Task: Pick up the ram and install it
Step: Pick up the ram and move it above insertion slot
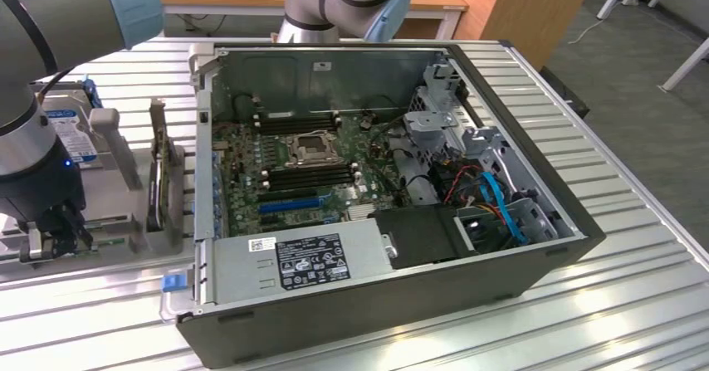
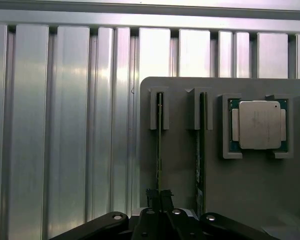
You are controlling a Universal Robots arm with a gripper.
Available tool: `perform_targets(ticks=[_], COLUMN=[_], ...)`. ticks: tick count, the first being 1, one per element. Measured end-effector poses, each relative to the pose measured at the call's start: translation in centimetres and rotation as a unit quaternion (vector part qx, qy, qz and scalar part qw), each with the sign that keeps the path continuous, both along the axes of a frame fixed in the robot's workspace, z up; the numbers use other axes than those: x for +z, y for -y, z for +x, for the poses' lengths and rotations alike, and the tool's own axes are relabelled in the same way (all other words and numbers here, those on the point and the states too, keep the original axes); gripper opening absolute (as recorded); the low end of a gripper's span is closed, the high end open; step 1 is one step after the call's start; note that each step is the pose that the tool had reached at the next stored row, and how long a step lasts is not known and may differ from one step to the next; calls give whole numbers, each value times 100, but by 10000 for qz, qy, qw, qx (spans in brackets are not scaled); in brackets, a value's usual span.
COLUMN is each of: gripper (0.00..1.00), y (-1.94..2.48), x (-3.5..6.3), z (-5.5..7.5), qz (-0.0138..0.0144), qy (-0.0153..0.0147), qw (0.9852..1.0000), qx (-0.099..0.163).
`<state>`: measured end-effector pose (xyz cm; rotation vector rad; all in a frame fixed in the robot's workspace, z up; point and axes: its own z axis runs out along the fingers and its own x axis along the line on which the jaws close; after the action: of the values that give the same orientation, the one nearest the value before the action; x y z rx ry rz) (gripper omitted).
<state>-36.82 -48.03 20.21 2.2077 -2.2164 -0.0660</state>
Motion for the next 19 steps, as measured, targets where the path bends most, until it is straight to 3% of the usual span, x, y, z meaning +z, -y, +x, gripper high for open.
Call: perform_targets(ticks=[19], gripper=[11], y=[1], x=[123], z=[-1], qz=[0], qy=[0], qw=[10000], qx=[0])
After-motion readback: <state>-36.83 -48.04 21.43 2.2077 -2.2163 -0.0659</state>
